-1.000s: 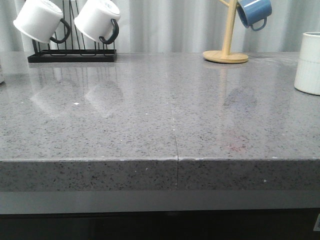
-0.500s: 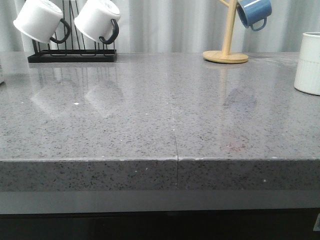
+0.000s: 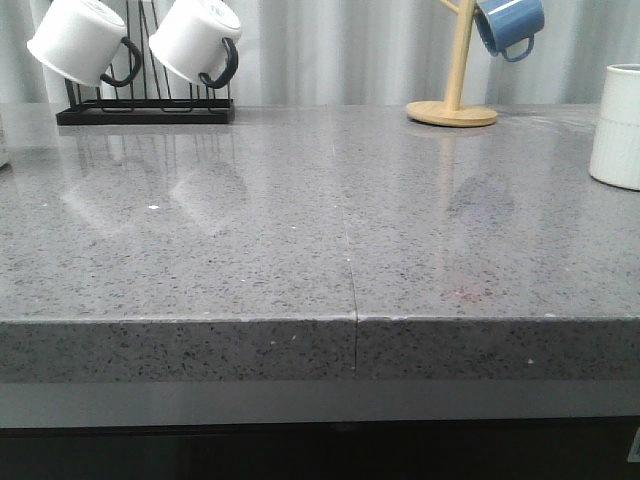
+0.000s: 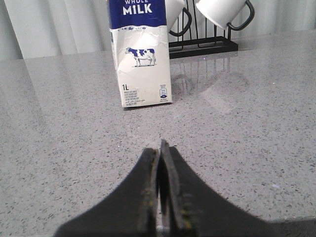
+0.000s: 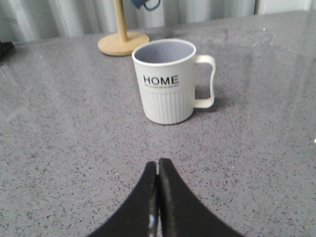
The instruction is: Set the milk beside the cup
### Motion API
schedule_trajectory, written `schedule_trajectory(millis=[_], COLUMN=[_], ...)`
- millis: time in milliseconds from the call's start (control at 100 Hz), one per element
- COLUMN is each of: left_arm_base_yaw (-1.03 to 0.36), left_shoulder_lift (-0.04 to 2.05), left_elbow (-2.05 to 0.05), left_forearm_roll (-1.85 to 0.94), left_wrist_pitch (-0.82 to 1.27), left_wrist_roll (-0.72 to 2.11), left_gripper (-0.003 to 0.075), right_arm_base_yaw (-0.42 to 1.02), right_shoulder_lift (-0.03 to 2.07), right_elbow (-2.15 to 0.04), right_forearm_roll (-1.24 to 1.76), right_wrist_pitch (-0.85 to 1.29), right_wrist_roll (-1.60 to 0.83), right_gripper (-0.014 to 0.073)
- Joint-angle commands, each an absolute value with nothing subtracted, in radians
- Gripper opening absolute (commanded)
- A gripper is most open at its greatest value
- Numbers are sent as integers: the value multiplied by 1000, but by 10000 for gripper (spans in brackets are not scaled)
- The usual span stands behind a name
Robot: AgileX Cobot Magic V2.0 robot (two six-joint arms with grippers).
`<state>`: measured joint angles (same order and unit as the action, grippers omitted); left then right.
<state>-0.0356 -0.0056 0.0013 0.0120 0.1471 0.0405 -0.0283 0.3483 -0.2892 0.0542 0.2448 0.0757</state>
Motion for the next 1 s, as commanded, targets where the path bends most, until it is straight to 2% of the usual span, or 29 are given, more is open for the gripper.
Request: schedule_trajectory(millis=[0,230,570,770,920,990], left_arm_base_yaw=[-35,-35,-35,-35,-35,-35], left_shoulder_lift=[-37,-37,-37,-37,-37,-37], left_elbow=[45,45,45,45,45,45], left_forearm_roll=[13,13,13,13,13,13], left_wrist_pitch=[70,70,70,70,70,70], left_wrist_roll=[35,35,35,35,35,35], left_gripper=[-21,-21,-21,-21,-21,-21], right_arm_base_yaw=[-34,-34,-34,-113,-205,-216], right_shoulder_lift=[430,608,810,920,989,1023], right_elbow=[-331,-373,-458,-466,-466,-466], right_forearm_roll=[50,49,12,11,11,11], right_wrist_pitch=[133,34,-112,-238,-325,-361], right_wrist_roll=[80,78,26,0,0,0], right_gripper=[-74,-42,260,314,475,498])
